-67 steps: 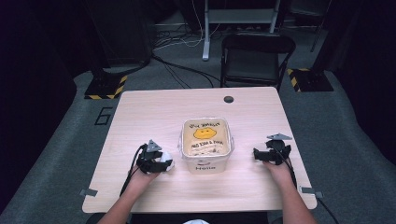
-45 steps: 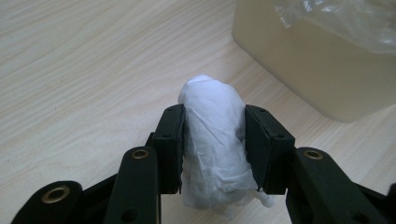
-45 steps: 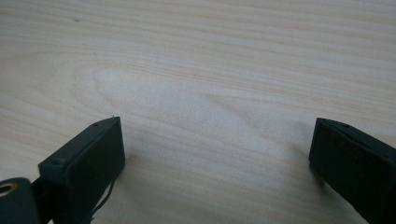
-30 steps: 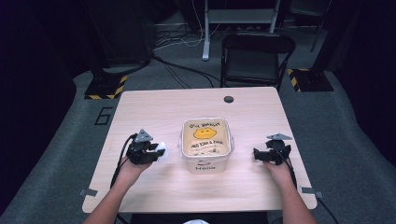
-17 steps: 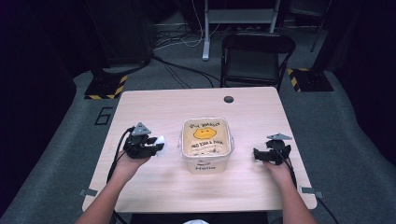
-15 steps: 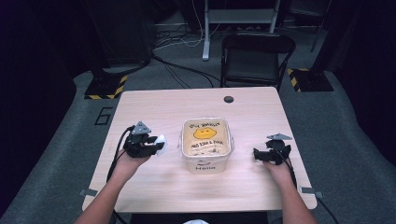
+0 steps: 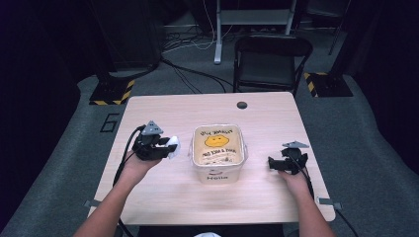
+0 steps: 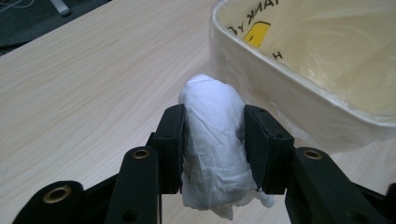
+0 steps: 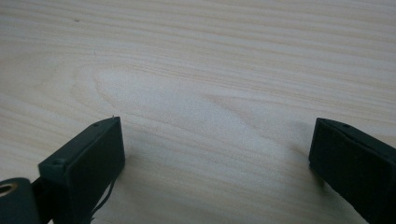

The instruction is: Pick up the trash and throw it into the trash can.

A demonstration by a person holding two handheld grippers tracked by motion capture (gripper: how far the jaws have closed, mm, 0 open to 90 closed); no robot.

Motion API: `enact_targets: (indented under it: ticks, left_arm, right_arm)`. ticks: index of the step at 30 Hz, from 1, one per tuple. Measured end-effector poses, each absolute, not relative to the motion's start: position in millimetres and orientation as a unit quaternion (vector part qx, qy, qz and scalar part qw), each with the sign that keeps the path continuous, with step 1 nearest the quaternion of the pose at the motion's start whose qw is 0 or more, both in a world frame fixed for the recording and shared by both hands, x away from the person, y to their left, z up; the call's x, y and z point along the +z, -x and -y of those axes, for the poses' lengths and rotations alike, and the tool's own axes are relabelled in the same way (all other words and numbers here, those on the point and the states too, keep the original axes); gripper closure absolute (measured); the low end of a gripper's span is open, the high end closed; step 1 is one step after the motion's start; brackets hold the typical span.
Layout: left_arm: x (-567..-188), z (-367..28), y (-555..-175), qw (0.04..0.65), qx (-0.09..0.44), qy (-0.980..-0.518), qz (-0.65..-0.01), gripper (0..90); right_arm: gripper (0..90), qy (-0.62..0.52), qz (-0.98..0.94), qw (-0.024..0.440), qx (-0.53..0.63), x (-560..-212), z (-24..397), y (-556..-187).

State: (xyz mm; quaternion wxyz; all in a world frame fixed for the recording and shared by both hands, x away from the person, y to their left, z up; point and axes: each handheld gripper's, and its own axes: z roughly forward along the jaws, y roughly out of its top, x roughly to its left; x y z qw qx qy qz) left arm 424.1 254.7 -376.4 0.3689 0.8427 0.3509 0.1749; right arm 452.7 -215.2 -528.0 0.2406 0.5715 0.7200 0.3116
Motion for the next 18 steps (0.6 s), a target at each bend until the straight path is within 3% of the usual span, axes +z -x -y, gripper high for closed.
enact_targets:
  ticks: [18]
  left_arm:
    - [-346, -215, -431, 0.389, 0.174, -0.85, -0.31, 60.0]
  right_arm:
    - [2.7, -0.572, -0.72, 0.24, 0.312, -528, 215, -453]
